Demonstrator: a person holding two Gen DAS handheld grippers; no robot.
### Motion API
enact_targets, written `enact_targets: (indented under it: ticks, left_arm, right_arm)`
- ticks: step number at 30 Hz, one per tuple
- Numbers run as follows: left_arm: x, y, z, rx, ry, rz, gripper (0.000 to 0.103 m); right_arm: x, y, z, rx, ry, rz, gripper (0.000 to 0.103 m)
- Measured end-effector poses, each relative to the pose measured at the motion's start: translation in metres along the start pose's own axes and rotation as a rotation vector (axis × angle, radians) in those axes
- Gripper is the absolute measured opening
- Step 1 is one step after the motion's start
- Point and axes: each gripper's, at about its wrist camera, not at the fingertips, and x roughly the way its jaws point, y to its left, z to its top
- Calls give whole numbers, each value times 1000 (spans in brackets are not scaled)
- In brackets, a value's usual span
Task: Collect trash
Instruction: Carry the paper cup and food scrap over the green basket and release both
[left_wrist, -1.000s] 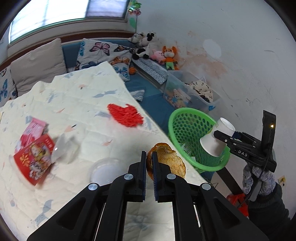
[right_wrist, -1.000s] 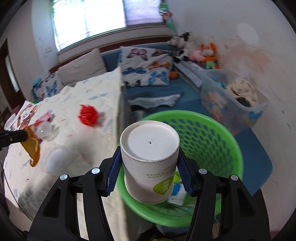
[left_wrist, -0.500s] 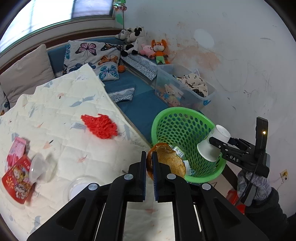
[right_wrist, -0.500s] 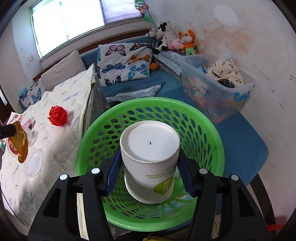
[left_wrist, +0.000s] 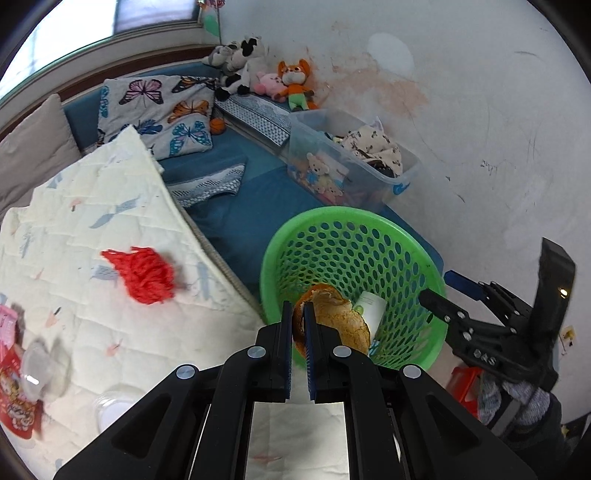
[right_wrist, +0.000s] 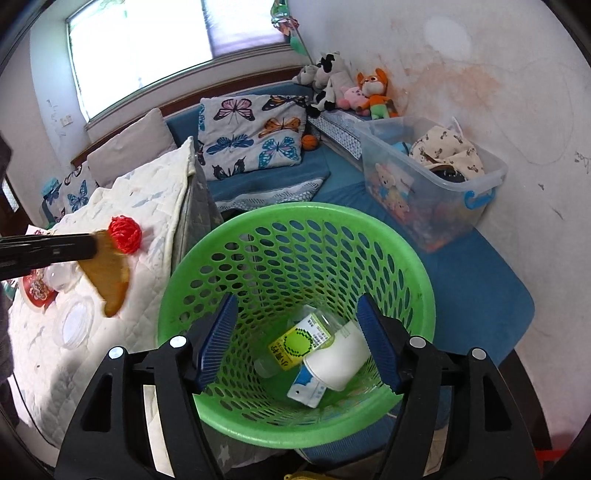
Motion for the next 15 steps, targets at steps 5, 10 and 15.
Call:
enact_targets:
  ticks: [5,10,15]
  left_arm:
    - [19,-10,3,10,30,2,6]
    - [34,-13,3,3,55,-4,7]
    - [42,-13,1,-2,72,-16,8]
  right_arm:
    - [-8,2,-3,-2,-15,13,71]
    - [-12,4,-5,-6,-17,19,72]
    - [-12,5,-6,0,-16,32,72]
